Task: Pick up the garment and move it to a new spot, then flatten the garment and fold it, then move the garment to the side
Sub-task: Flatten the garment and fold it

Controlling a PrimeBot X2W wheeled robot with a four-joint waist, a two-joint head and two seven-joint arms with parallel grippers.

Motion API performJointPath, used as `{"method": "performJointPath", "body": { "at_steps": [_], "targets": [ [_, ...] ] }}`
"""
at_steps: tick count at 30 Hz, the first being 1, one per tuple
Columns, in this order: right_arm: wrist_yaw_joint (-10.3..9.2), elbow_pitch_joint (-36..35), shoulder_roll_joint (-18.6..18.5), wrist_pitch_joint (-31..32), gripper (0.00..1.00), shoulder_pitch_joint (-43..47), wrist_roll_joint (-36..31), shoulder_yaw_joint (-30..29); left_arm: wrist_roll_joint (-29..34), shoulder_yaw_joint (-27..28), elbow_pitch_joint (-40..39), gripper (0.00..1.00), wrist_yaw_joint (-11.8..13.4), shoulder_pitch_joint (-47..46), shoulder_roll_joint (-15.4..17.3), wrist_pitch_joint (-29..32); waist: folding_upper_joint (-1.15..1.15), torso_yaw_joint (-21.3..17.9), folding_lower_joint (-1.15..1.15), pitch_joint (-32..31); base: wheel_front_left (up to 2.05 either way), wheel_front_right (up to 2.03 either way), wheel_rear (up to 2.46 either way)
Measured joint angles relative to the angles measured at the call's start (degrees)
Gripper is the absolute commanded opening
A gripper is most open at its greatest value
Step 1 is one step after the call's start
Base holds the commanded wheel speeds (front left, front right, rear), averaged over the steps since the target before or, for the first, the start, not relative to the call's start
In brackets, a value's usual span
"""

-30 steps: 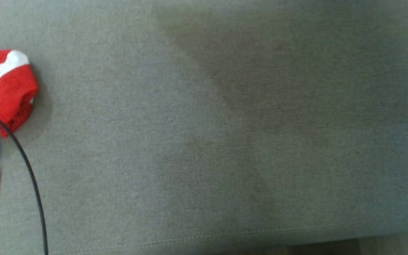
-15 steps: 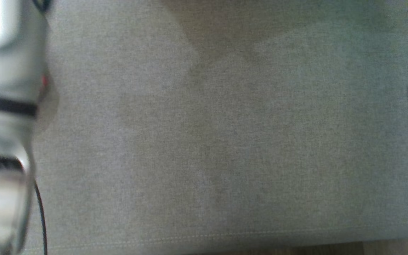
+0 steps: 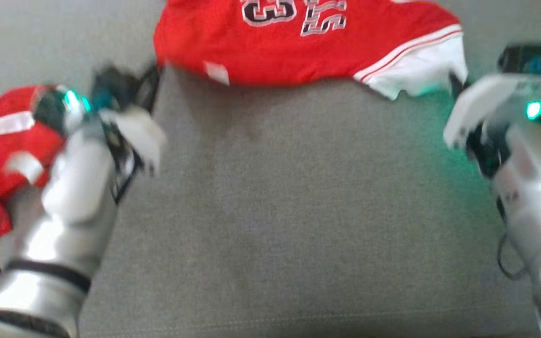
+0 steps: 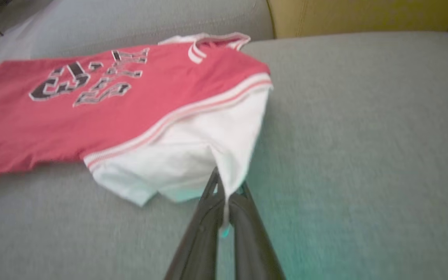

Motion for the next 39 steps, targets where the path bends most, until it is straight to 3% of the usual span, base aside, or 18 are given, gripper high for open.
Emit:
{"method": "performJointPath", "body": {
  "at_steps": [7,13,23,33,39],
  "targets": [
    [0.0,-5.19,-5.72,6.65,0.0,8.61,5.09,8.89,1.42,-4.39,-1.48,0.0,-0.03,10.2,1.51,0.0,0.0,-0.3,0.0,-5.77,0.0,0.0,0.0],
    [0.0,-9.44,-9.01,11.69,0.0,12.62,10.99,12.47,2.03,-5.8,-4.11,0.0,-0.4,14.36,2.55,0.0,0.0,-0.26,0.0,-9.09,0.0,0.0,0.0],
    [0.0,-16.44,-14.44,23.88,0.0,18.85,21.81,15.49,1.93,-6.38,-7.97,0.0,0.32,21.53,3.34,0.0,0.0,0.18,0.0,-14.32,0.0,0.0,0.0],
    [0.0,-25.14,-20.59,33.51,0.0,23.63,28.04,17.18,0.03,-8.37,-11.28,0.0,0.02,26.82,5.27,0.33,0.0,0.7,0.0,-16.68,0.0,0.0,0.0],
    [0.0,-30.93,-23.75,39.41,0.0,28.16,33.12,16.85,-1.9,-9.2,-15.6,0.0,-0.02,31.0,8.24,3.46,0.0,1.33,0.0,-17.82,0.0,0.0,0.0]
  ]
}}
